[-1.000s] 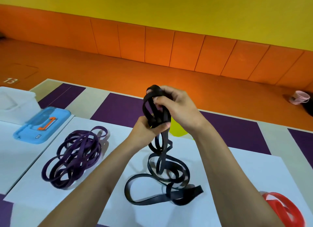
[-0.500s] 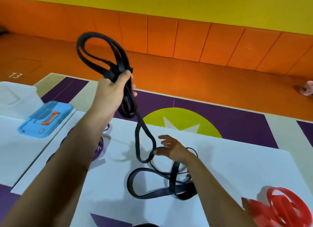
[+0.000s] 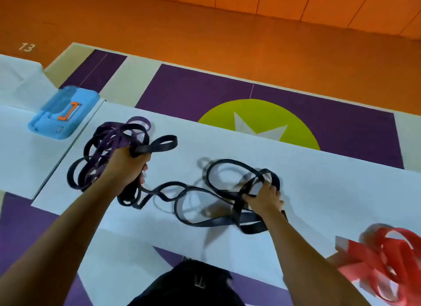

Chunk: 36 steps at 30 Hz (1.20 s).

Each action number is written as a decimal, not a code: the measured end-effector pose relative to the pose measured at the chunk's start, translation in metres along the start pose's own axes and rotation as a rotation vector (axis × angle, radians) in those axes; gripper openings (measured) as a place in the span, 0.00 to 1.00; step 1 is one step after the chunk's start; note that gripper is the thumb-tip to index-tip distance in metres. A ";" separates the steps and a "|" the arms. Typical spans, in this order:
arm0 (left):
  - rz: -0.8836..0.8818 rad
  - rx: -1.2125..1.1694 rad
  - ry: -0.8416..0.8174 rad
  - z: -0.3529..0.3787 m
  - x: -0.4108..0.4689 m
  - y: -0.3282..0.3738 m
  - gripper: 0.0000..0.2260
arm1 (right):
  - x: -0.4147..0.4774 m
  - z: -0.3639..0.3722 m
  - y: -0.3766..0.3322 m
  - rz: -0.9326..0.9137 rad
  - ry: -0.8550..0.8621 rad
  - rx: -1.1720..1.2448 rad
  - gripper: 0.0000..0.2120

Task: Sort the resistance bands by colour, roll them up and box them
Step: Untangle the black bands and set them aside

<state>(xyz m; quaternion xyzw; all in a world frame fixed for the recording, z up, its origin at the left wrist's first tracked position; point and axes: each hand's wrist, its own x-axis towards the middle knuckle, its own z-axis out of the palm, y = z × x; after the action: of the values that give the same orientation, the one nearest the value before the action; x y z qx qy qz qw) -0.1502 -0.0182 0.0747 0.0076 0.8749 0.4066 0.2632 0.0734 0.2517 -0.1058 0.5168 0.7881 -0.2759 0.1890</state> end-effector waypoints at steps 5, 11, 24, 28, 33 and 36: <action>-0.155 -0.010 -0.019 0.008 0.002 -0.048 0.07 | 0.000 0.008 -0.010 -0.258 -0.046 -0.106 0.15; -0.280 -0.047 -0.047 0.036 -0.011 -0.095 0.06 | -0.031 0.023 -0.027 -0.870 -0.033 -0.358 0.18; -0.374 -0.112 -0.083 0.080 -0.042 -0.136 0.07 | -0.039 0.035 0.028 -0.695 0.033 -0.657 0.64; -0.372 -0.061 -0.102 0.071 -0.055 -0.138 0.06 | -0.026 0.050 0.015 -0.709 0.017 -0.591 0.50; -0.320 0.114 -0.054 0.055 -0.069 -0.147 0.13 | -0.022 0.056 0.003 -0.743 -0.119 -0.614 0.40; -0.267 0.267 0.046 0.044 -0.077 -0.145 0.16 | -0.039 0.065 -0.010 -0.714 -0.080 -0.687 0.38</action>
<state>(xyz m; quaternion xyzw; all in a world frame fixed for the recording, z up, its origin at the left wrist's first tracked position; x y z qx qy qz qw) -0.0339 -0.1016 -0.0173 -0.0833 0.9201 0.2483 0.2913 0.0804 0.1797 -0.1315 0.1114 0.9534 -0.0672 0.2721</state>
